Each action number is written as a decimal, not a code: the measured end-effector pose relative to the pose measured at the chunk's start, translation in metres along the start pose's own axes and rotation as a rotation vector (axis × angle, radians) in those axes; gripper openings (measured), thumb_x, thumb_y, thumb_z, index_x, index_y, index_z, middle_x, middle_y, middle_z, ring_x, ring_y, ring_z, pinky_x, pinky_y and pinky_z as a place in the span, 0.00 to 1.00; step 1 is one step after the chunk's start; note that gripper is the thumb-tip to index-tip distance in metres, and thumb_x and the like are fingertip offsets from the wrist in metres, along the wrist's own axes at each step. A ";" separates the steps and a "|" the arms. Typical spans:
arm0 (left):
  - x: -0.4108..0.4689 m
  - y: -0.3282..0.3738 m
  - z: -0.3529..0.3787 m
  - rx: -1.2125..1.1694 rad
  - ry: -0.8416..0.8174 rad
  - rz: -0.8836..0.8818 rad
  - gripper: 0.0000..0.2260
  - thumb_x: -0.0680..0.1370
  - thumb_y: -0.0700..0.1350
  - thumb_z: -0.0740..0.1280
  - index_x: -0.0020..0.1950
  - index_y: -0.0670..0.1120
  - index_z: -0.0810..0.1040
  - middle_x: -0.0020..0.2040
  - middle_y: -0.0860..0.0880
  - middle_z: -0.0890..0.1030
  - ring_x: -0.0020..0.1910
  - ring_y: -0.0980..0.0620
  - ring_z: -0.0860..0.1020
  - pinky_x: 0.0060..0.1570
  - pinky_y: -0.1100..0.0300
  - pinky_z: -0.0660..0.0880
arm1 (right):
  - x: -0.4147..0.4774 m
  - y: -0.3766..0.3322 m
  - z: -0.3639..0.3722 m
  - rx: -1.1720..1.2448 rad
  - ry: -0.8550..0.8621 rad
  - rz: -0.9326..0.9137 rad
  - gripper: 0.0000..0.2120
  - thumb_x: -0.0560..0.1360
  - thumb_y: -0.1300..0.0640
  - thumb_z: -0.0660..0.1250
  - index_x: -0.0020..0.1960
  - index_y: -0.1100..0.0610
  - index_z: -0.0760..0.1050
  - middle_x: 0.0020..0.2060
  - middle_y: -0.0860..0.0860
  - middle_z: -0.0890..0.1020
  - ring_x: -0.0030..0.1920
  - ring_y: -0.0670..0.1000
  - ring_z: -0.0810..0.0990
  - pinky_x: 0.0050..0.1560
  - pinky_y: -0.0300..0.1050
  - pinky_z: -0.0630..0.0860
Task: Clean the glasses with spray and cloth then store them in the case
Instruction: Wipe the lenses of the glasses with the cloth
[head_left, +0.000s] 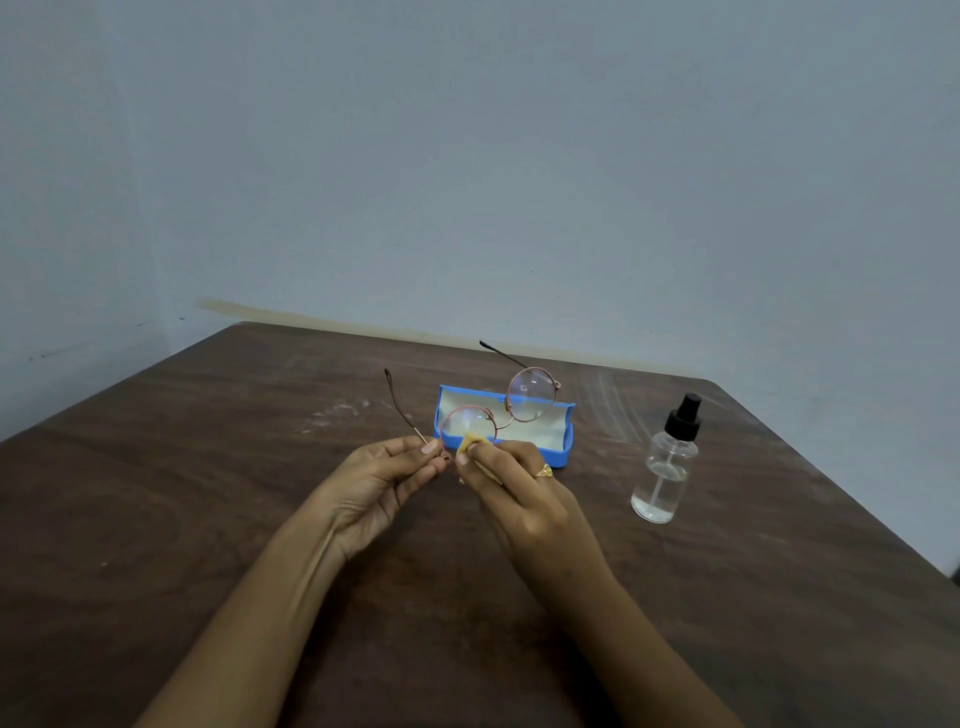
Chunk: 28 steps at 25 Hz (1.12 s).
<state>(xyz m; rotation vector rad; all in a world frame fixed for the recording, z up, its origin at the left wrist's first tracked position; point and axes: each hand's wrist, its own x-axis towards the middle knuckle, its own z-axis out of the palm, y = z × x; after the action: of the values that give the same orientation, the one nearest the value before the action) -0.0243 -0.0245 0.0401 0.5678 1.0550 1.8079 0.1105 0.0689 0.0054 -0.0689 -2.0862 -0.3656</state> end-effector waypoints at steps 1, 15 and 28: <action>0.000 0.000 0.001 0.005 0.004 0.005 0.07 0.75 0.32 0.60 0.40 0.36 0.76 0.26 0.48 0.81 0.24 0.59 0.79 0.26 0.73 0.75 | -0.001 0.000 0.000 -0.006 0.007 0.019 0.10 0.74 0.66 0.65 0.55 0.65 0.78 0.49 0.57 0.82 0.50 0.53 0.75 0.40 0.46 0.79; 0.002 -0.004 0.002 0.070 -0.032 0.028 0.06 0.74 0.32 0.61 0.39 0.37 0.75 0.27 0.49 0.82 0.26 0.58 0.80 0.28 0.72 0.76 | 0.008 -0.005 0.002 0.053 0.099 0.139 0.11 0.76 0.68 0.60 0.55 0.67 0.77 0.49 0.60 0.81 0.49 0.57 0.79 0.52 0.45 0.74; 0.001 -0.002 0.001 0.022 -0.027 0.032 0.07 0.75 0.32 0.60 0.38 0.37 0.75 0.25 0.48 0.81 0.23 0.59 0.78 0.24 0.74 0.74 | 0.000 -0.003 0.003 0.030 0.100 0.167 0.09 0.74 0.66 0.61 0.50 0.65 0.79 0.47 0.58 0.82 0.47 0.54 0.77 0.48 0.43 0.75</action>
<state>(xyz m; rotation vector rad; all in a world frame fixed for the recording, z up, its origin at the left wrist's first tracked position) -0.0235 -0.0229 0.0391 0.6240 1.0547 1.8129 0.1079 0.0671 0.0035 -0.2012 -1.9700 -0.2317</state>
